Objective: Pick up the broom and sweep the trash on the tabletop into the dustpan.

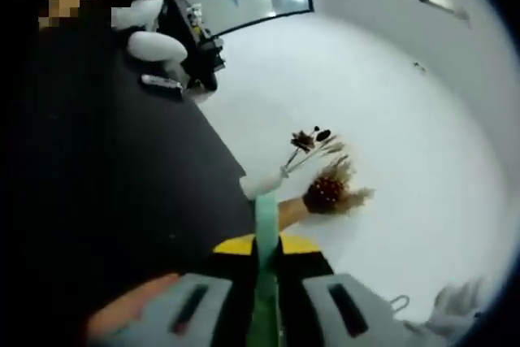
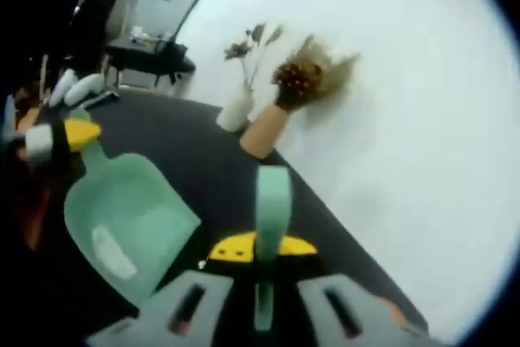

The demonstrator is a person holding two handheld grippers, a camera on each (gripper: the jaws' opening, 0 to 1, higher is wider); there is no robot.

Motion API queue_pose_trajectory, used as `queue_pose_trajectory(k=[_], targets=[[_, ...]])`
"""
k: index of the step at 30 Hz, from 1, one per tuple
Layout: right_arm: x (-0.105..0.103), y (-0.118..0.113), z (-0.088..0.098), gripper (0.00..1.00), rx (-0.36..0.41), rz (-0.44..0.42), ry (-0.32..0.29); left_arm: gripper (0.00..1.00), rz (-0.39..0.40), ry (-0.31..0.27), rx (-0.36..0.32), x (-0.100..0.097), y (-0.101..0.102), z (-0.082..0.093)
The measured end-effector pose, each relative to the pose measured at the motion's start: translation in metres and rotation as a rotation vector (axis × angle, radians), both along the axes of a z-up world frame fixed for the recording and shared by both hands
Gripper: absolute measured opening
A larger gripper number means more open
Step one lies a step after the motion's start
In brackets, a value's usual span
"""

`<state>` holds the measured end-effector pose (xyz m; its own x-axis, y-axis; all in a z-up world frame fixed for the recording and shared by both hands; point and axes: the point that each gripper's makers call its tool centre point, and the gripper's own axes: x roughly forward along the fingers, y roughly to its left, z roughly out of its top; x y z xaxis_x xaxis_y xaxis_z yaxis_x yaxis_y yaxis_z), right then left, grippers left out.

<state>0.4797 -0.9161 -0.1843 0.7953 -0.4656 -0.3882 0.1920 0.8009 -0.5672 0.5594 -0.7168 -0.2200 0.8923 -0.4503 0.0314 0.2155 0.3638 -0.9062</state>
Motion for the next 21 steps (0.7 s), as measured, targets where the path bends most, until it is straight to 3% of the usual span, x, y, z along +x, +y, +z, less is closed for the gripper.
queue_pose_trajectory(k=[4, 8, 14, 17, 21], targets=[[0.010, 0.006, -0.013, 0.06, 0.033, 0.023, 0.036, 0.10, -0.003, 0.002, -0.014, 0.004, -0.001, -0.009], [0.014, 0.032, -0.019, 0.06, 0.022, 0.057, 0.071, 0.10, -0.028, 0.007, -0.041, 0.004, -0.002, -0.010], [0.018, 0.066, -0.016, 0.06, 0.022, 0.106, 0.068, 0.10, -0.036, -0.017, -0.018, 0.001, -0.003, -0.007], [0.021, 0.088, -0.009, 0.06, 0.041, 0.161, 0.041, 0.10, -0.038, -0.020, -0.014, 0.000, -0.004, -0.007], [0.025, 0.116, 0.013, 0.06, 0.107, 0.240, -0.061, 0.10, -0.041, -0.023, -0.013, 0.000, -0.004, -0.007]])
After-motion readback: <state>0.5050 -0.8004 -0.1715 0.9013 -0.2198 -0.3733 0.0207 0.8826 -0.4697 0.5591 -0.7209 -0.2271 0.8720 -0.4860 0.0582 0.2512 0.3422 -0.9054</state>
